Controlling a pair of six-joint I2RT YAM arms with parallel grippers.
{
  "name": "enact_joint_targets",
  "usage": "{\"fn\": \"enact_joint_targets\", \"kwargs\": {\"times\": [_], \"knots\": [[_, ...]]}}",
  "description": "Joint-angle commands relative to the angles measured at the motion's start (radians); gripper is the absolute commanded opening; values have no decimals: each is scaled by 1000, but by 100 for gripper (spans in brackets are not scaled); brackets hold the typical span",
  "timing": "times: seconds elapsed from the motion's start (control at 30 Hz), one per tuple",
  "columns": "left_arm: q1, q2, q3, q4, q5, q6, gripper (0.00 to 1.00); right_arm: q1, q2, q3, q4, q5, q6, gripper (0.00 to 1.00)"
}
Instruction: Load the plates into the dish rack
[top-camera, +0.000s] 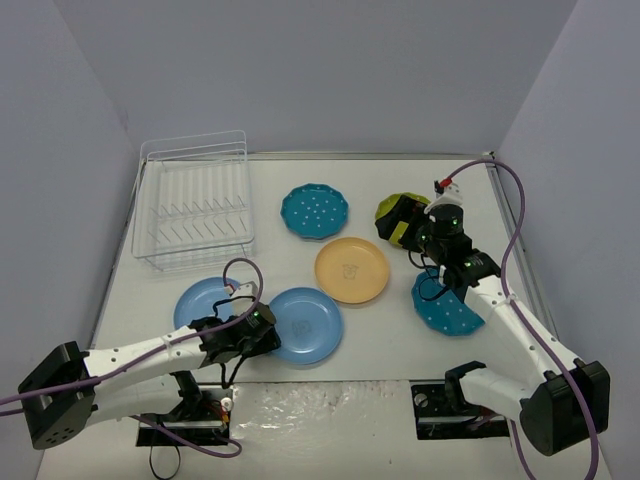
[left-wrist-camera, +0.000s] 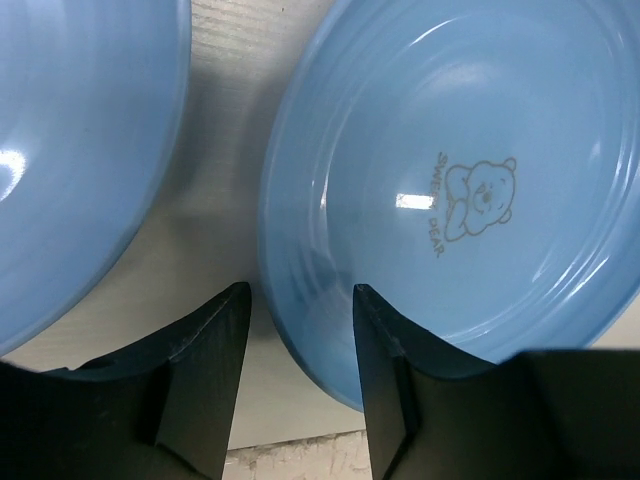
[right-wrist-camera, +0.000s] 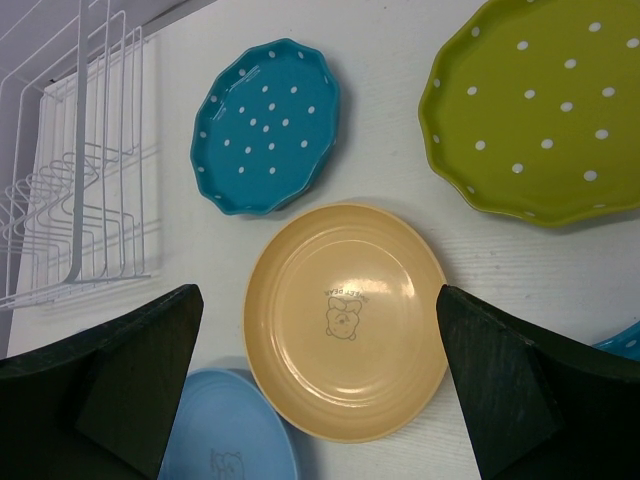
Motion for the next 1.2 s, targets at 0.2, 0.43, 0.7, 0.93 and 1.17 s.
{"fn": "enact_joint_targets", "kwargs": {"times": [0.2, 0.43, 0.7, 0.93, 1.17], "knots": [[-6, -12, -42, 58, -32, -68, 25, 9, -40, -13, 78, 16, 16, 100], [-6, -27, -17, 28, -38, -55, 0, 11, -49, -22, 79, 13, 22, 100], [-13, -148, 170, -200, -112, 66, 0, 17, -57, -22, 80, 13, 27, 100], [-13, -176, 443, -384, -193, 216, 0, 21, -59, -15, 82, 14, 27, 100], [-7, -119, 697, -535, -420, 383, 0, 22, -66, 2, 81, 3, 26, 100]]}}
